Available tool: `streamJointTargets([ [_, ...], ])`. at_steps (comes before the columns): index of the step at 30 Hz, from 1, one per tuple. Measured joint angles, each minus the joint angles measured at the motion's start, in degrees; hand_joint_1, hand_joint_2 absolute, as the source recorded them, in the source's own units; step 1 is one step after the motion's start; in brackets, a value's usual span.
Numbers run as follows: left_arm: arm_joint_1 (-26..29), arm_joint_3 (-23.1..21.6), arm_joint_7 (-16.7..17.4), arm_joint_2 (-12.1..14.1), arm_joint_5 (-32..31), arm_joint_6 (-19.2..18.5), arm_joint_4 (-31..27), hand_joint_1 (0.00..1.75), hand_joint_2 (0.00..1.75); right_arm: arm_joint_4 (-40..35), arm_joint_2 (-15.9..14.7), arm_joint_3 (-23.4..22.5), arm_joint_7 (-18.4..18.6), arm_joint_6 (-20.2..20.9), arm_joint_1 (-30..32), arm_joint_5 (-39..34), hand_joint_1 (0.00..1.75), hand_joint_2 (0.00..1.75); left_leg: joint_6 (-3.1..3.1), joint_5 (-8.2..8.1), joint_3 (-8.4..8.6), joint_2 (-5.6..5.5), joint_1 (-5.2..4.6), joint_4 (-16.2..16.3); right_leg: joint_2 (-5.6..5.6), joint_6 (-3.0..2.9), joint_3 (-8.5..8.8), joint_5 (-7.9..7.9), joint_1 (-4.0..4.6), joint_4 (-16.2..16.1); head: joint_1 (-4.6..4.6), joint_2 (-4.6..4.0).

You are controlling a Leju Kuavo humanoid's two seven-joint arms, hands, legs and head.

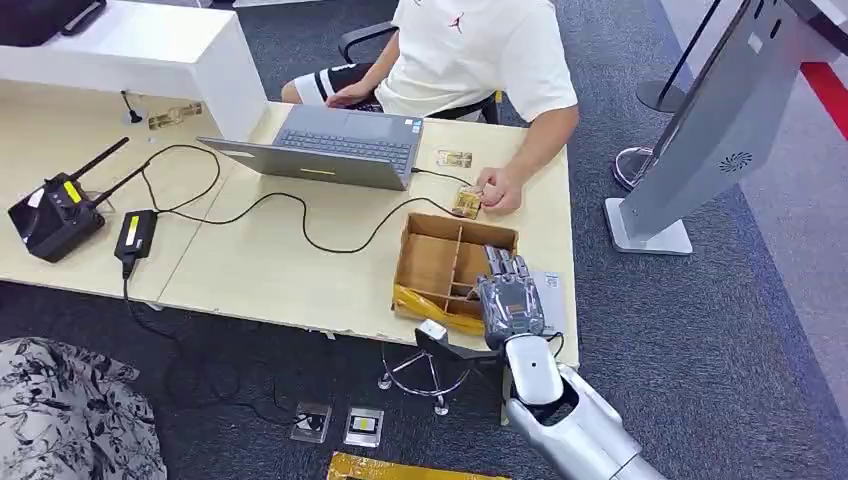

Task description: Pass the card to the sensor for recognition and then transmit it.

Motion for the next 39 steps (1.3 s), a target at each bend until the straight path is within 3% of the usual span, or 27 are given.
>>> streamJointTargets([
  [12, 0.0, 0.0, 1.6, 0.0, -1.2, 0.0, 0.0, 0.00, 1.75, 0.0, 0.0, 0.0, 0.0, -0.7, 0.0, -0.1, 1.71, 1.75, 0.00, 0.00, 0.00, 0.00, 0.00, 0.0, 0.00, 0.00, 0.00, 0.00, 0.00, 0.0, -0.02, 0.00],
  [22, 0.0, 0.0, 2.8, -0.2, -2.4, 0.0, -0.3, 0.00, 1.75, -0.6, 0.0, -0.1, 2.4, -8.2, -0.1, 2.9, 1.75, 1.75, 0.00, 0.00, 0.00, 0.00, 0.00, 0.0, 0.01, 0.00, -0.01, 0.00, 0.00, 0.0, 0.00, 0.00],
  [27, 0.0, 0.0, 2.9, -0.2, -2.6, 0.0, -0.7, 0.00, 1.75, -1.6, 0.0, -0.2, 3.0, -10.0, -0.2, 3.7, 1.75, 1.75, 0.00, 0.00, 0.01, 0.01, 0.00, 0.0, 0.01, 0.00, -0.01, 0.00, 0.00, 0.0, 0.00, 0.00],
  [34, 0.1, 0.0, 4.2, -0.5, -2.9, 0.0, -1.5, 0.00, 1.75, -7.6, -0.3, -2.8, 4.9, -24.6, 0.3, 4.8, 1.75, 1.75, 0.00, 0.00, 0.03, 0.02, 0.00, 0.0, 0.02, 0.00, -0.01, 0.00, 0.00, 0.0, -0.02, 0.00],
  [38, 0.1, 0.0, 6.6, -1.4, -4.5, 0.0, -2.8, 0.00, 1.75, -13.2, -0.5, -5.0, 1.8, -34.6, 2.3, 3.4, 1.75, 1.75, 0.02, -0.01, 0.02, 0.02, 0.00, 0.0, 0.02, 0.00, 0.00, 0.00, 0.00, 0.0, 0.00, 0.00],
  [39, 0.1, 0.0, 6.8, -1.6, -4.9, 0.0, -3.1, 0.00, 1.75, -14.6, -0.5, -5.5, 0.3, -35.2, 2.8, 3.0, 1.75, 1.75, 0.02, -0.02, 0.03, 0.02, 0.00, 0.0, 0.02, 0.00, -0.01, 0.00, 0.00, 0.0, 0.00, 0.00],
])
